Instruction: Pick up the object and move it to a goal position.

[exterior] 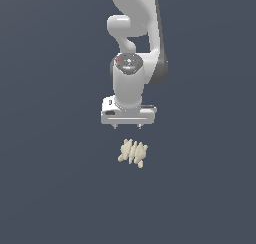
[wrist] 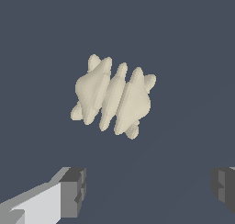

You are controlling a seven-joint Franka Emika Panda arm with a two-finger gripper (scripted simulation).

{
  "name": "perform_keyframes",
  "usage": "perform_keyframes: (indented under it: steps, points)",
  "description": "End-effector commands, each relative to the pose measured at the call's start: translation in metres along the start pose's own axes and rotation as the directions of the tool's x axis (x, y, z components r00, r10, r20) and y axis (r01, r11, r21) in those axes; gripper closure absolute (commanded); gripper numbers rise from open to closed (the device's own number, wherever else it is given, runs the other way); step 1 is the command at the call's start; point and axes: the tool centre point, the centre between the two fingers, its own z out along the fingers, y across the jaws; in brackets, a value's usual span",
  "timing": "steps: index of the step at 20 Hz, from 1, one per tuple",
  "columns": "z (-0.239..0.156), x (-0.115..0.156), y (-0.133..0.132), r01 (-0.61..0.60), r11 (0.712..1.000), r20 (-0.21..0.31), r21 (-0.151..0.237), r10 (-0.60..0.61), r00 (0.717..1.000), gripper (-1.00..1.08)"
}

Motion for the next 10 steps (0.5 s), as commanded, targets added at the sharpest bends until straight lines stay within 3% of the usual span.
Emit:
perform_keyframes:
  steps: [1,10]
  points:
    - [0.0000,0.0000,0.0000,0.000,1.000,0.000,0.000,0.000,1.000,-1.00]
    - [0.0002,0.0067,-0.0074,0.023,1.000,-0.013,0.014,-0.023,1.000,-1.00]
